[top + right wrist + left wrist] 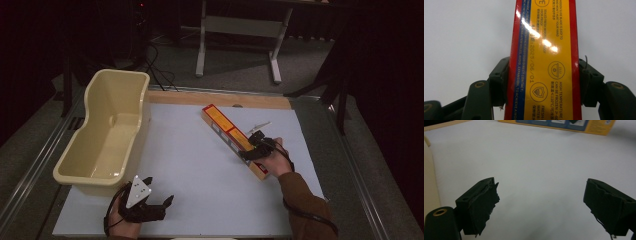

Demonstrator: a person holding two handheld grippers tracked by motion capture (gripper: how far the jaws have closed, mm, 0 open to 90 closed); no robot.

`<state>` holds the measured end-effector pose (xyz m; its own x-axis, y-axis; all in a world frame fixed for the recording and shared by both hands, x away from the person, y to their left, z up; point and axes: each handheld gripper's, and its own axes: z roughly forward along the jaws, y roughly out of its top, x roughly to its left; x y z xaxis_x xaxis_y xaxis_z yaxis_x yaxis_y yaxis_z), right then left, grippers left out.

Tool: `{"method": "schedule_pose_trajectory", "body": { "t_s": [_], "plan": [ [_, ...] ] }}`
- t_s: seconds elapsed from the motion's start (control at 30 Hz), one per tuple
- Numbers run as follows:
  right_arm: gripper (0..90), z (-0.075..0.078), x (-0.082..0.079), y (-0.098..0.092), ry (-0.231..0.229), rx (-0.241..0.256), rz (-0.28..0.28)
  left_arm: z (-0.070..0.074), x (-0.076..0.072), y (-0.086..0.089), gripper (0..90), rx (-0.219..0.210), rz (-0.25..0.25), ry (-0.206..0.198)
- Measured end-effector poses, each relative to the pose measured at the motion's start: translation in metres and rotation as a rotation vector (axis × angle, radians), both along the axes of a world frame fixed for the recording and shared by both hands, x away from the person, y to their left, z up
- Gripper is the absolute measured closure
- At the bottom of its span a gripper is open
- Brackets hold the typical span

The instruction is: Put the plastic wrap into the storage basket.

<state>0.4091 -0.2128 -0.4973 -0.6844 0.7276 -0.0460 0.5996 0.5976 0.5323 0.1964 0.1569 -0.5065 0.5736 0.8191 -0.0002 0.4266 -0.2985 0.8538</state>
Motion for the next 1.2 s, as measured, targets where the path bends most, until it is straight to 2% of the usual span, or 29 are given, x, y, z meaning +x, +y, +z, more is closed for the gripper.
{"method": "schedule_pose_trajectory", "body": {
  "t_s": [0.07,0.17,0.27,0.33,0.47,0.57,0.73,0.83,0.87,0.97,1.07,1.13,1.2],
  "plan": [
    [38.2,0.0,-0.009,-0.007,0.004,-0.002,-0.001,0.0,0.0,0.0,11.5,0.002,-0.001,0.0],
    [38.2,0.003,-0.022,-0.01,0.034,-0.032,-0.008,-0.001,0.0,-0.001,11.5,0.001,0.002,0.003],
    [37.1,0.005,-0.023,-0.007,0.05,-0.076,0.007,-0.001,0.001,-0.001,11.5,0.005,-0.001,0.005],
    [35.2,0.006,-0.019,-0.003,0.052,-0.099,0.037,-0.001,0.001,-0.002,11.5,0.003,-0.003,0.003],
    [28.9,0.009,-0.001,0.007,0.039,-0.091,0.066,-0.001,0.002,-0.003,11.5,0.008,-0.007,0.008],
    [26.4,0.01,0.017,0.019,0.066,-0.098,0.072,-0.001,0.002,-0.003,11.6,0.008,-0.01,0.007],
    [27.5,0.01,0.041,0.037,0.118,-0.107,0.076,-0.001,0.001,-0.001,11.5,-0.001,-0.005,0.004],
    [31.1,0.005,0.051,0.042,0.187,-0.111,0.076,0.0,0.0,0.0,11.5,-0.001,-0.005,0.002],
    [31.4,0.004,0.053,0.043,0.211,-0.109,0.078,-0.001,0.0,0.0,11.5,-0.002,-0.005,0.003],
    [32.7,-0.001,0.055,0.046,0.246,-0.14,0.067,0.0,0.0,0.0,11.5,-0.002,-0.005,0.002],
    [36.2,-0.002,0.056,0.048,0.254,-0.159,0.048,-0.001,0.0,0.0,11.5,-0.001,-0.004,0.002],
    [38.7,0.001,0.056,0.049,0.264,-0.168,0.013,-0.001,0.0,-0.001,11.5,-0.001,-0.004,0.001],
    [39.8,0.001,0.054,0.049,0.261,-0.162,-0.001,0.0,0.001,-0.001,11.5,-0.001,-0.003,0.001]
  ]
}}
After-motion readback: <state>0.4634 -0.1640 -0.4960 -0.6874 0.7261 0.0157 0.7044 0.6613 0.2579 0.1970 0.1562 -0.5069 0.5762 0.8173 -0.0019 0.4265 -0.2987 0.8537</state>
